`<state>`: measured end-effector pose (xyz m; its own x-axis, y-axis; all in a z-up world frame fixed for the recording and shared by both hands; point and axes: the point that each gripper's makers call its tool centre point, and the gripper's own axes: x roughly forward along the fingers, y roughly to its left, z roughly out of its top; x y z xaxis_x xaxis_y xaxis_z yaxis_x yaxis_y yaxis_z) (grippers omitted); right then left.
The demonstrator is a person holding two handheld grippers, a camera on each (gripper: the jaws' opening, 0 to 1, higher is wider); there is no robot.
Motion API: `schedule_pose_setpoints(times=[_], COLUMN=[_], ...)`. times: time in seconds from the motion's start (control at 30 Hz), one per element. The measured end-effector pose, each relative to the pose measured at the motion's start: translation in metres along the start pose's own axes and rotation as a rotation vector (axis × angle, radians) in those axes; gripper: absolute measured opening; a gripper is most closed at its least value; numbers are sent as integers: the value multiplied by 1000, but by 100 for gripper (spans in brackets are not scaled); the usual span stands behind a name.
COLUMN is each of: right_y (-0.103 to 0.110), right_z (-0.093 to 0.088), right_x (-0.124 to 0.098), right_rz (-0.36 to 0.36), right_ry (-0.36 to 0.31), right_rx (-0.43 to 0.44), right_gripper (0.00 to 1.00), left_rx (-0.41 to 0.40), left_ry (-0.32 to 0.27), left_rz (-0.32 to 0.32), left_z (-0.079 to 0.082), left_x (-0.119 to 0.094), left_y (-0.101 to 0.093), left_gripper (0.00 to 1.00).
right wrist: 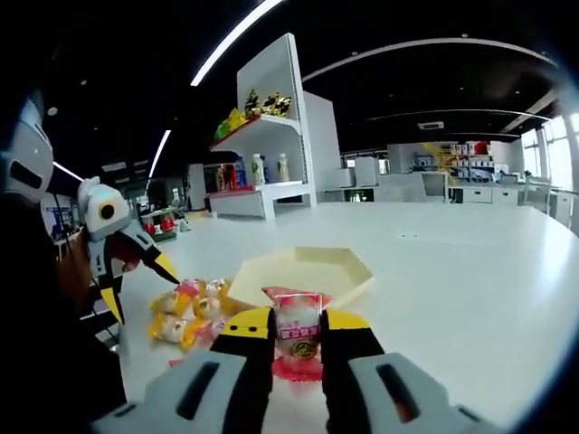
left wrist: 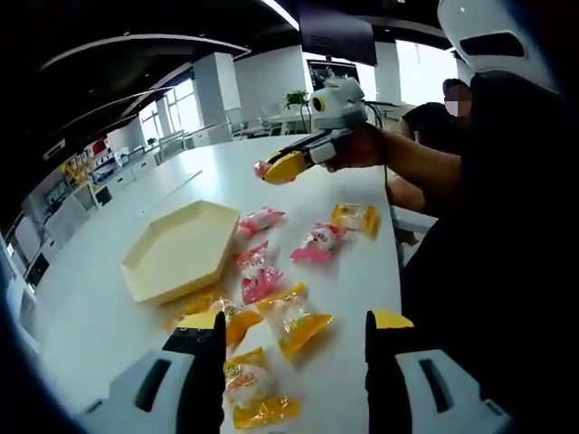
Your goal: Pick up the marshmallows scattered on the table and place them into the bowl on the table
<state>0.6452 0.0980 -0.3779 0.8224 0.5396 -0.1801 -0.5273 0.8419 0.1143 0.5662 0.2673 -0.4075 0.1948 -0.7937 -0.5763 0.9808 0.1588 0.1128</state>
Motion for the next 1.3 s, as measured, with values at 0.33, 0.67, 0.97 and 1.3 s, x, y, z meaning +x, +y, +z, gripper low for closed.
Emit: schedule_pose_setpoints(times=[0.33,0.67,0.97,1.3], right_y=[-1,-3,-1,1], right_z=[6,16,25,24], right_x=[8,27,41,52], right_rz=[11,19,19,8], right_ry=[-28,-44,-54,-42], right_rx=[43,33,30,6], right_gripper=[20,20,20,21], left_rx=[-1,9,29,27], left_ry=[-3,-31,-29,-40], left_rz=[6,36,-9,3], left_z=[1,10,14,17], left_x=[0,-1,8,5], left_y=[0,7,2,7], left_gripper=[62,61,61,61])
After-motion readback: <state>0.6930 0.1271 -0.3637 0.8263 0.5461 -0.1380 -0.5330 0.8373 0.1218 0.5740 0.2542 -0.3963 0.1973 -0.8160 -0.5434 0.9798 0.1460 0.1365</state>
